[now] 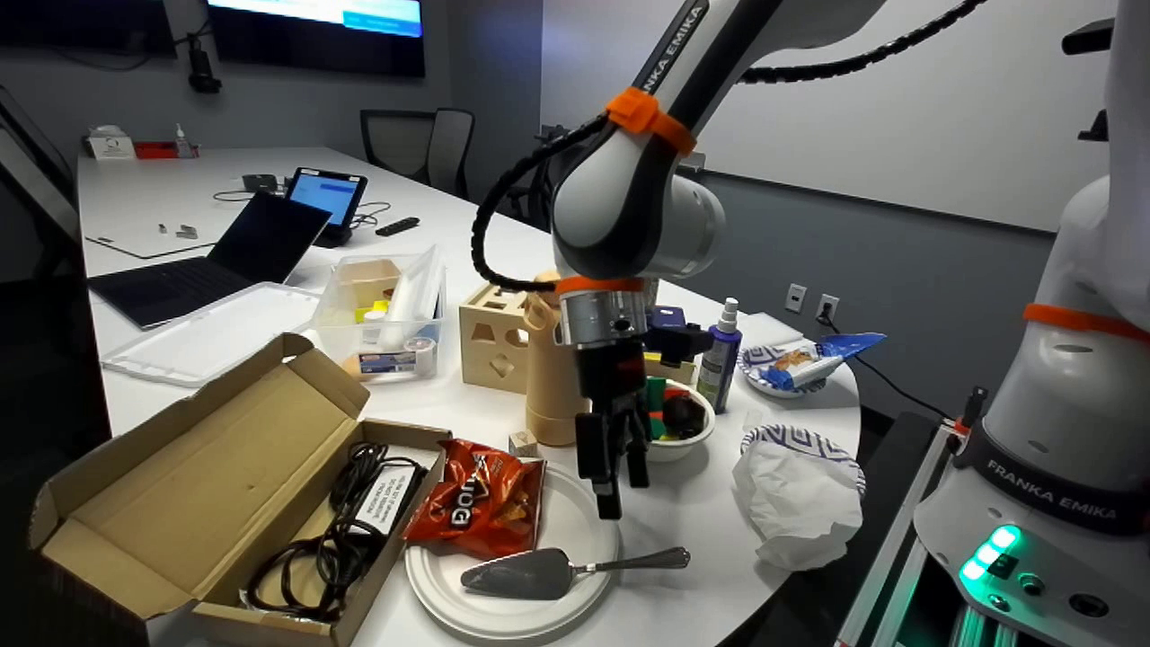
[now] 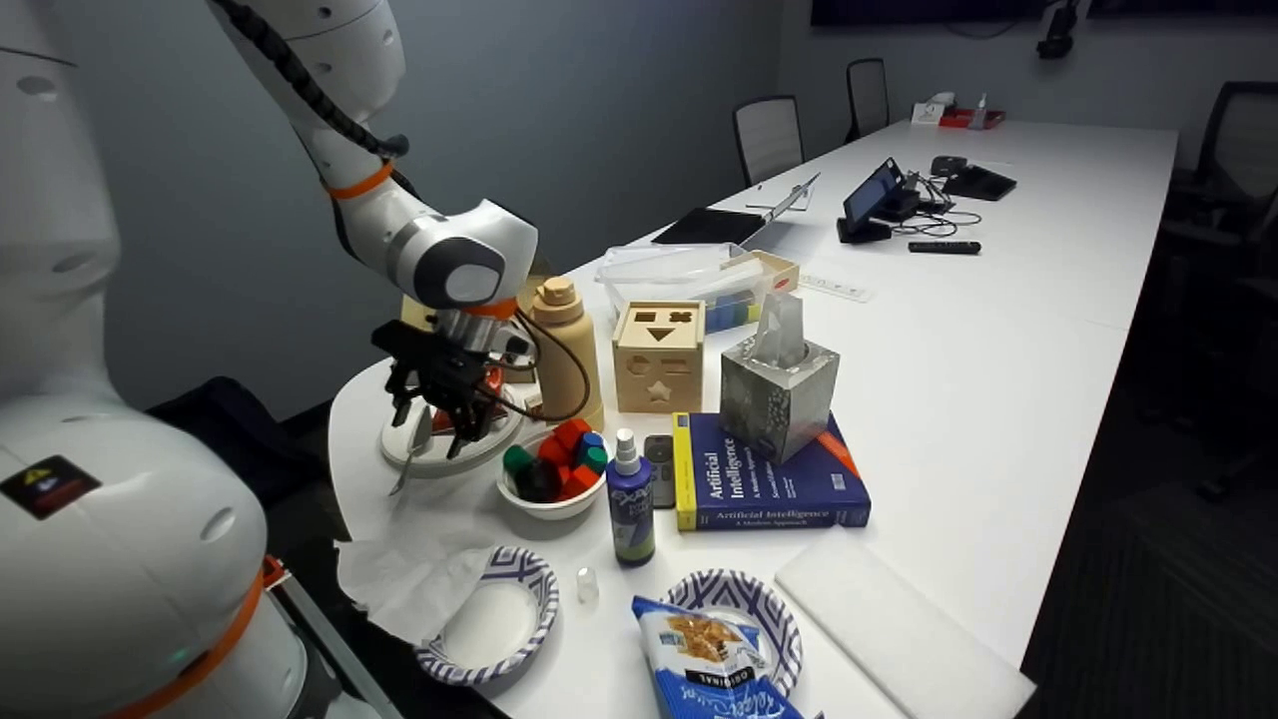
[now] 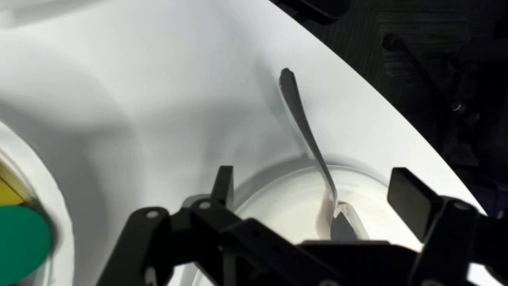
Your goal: Stir the white bowl with the kitchen utensil
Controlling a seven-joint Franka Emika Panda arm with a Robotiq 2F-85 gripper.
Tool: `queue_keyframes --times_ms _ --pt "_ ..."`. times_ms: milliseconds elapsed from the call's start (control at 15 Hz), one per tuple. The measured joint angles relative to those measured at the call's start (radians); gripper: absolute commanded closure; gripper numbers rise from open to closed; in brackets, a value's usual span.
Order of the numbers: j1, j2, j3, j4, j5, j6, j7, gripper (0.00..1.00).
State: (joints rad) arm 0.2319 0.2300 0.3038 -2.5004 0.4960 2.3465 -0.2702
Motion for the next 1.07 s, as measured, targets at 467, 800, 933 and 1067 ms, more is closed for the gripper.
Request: queue_keyframes --times_ms 467,800,933,1067 --pt "0.068 -0.313 0.037 -0.106 -0.064 0.000 0.410 0.00" --pt "0.038 -0.563 0.024 -0.159 -0.204 -0.067 0.654 0.00" --pt "0.004 -0.637 0.026 -0.160 -0.289 -0.116 0.750 0.00" --pt "-0.033 -0.685 0.038 -0.160 -0.368 -0.158 0.841 0.00"
